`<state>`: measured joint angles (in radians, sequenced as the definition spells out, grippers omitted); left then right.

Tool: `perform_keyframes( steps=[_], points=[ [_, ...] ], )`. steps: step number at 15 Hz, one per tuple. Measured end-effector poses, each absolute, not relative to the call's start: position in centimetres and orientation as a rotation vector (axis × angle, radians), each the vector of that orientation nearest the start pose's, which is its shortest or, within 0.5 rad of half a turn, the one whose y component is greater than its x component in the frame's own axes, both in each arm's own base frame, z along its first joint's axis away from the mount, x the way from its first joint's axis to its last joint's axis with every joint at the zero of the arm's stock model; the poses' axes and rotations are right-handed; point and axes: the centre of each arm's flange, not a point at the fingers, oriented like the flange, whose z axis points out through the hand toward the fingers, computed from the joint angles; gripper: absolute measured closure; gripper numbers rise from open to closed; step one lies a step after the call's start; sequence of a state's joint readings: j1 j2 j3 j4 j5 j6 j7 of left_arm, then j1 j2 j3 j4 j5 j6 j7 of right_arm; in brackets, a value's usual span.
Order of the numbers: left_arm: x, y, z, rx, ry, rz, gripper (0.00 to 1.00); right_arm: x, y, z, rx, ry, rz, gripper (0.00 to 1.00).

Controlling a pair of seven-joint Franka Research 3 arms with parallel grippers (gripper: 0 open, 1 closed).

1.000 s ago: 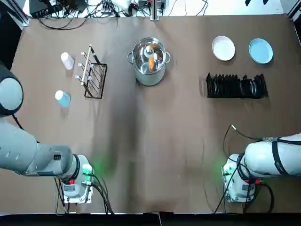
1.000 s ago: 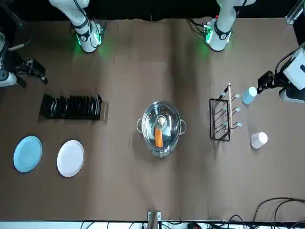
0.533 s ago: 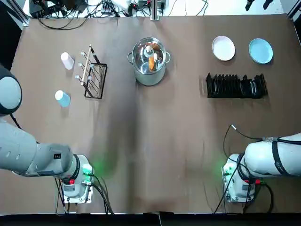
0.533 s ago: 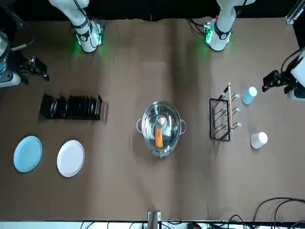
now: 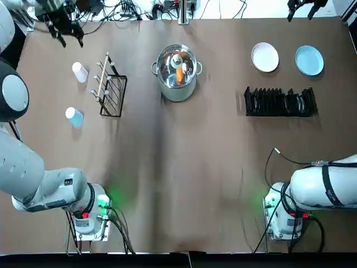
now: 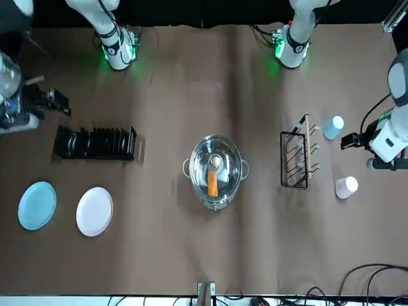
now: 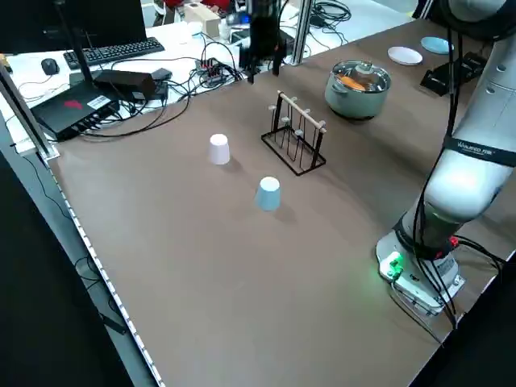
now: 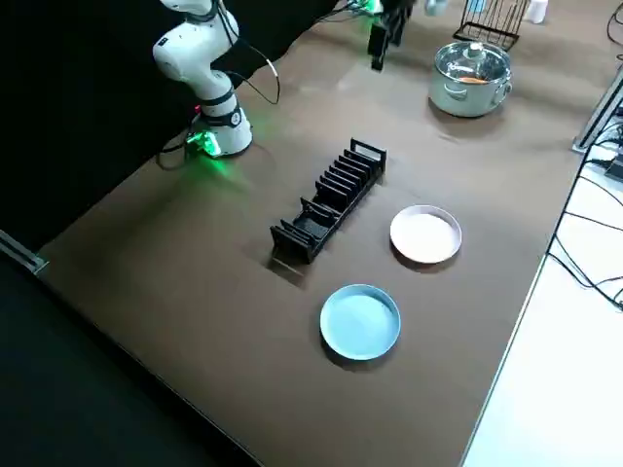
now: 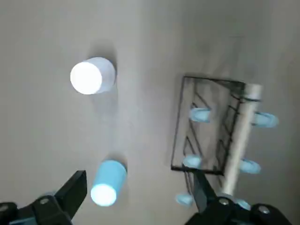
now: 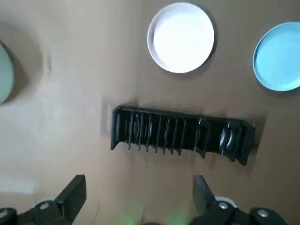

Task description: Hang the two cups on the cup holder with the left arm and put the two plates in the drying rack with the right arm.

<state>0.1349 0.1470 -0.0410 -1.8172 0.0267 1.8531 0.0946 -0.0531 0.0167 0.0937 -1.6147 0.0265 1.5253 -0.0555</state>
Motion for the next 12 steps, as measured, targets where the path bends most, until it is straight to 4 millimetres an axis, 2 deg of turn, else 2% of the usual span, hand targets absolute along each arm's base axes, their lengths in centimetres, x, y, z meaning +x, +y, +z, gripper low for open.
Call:
perform_keyframes(
  steps=[3, 5, 6, 7, 9, 10, 12],
  points=[
    [56.2, 8.5, 38.7, -3.131, 0.008, 0.11, 0.0, 58.1, 1.0, 54.0, -3.114, -0.119, 0.224, 0.0],
    [53.2, 9.3, 34.3, -3.128, 0.023, 0.036, 0.0, 60.0, -0.8, 50.7, -3.17, -0.1, 0.242, 0.01],
    [51.3, 9.7, 31.9, -3.123, 0.033, -0.013, 0.0, 60.9, -2.4, 49.2, -3.19, -0.07, 0.231, 0.04],
    [49.2, 10.0, 29.6, -3.118, 0.045, -0.056, 0.0, 61.7, -4.8, 47.7, -3.197, -0.017, 0.21, 0.12],
    [45.6, 11.0, 26.1, -3.113, 0.071, -0.086, 0.0, 62.7, -11.2, 44.5, -3.199, 0.097, 0.169, 0.16],
    [44.5, 11.4, 25.2, -3.114, 0.084, -0.078, 0.0, 63.2, -14.1, 42.6, -3.2, 0.141, 0.141, 0.25],
    [43.5, 12.5, 24.7, -3.116, 0.088, -0.063, 0.0, 64.0, -18.7, 39.1, -3.225, 0.205, 0.057, 0.28]
  ],
)
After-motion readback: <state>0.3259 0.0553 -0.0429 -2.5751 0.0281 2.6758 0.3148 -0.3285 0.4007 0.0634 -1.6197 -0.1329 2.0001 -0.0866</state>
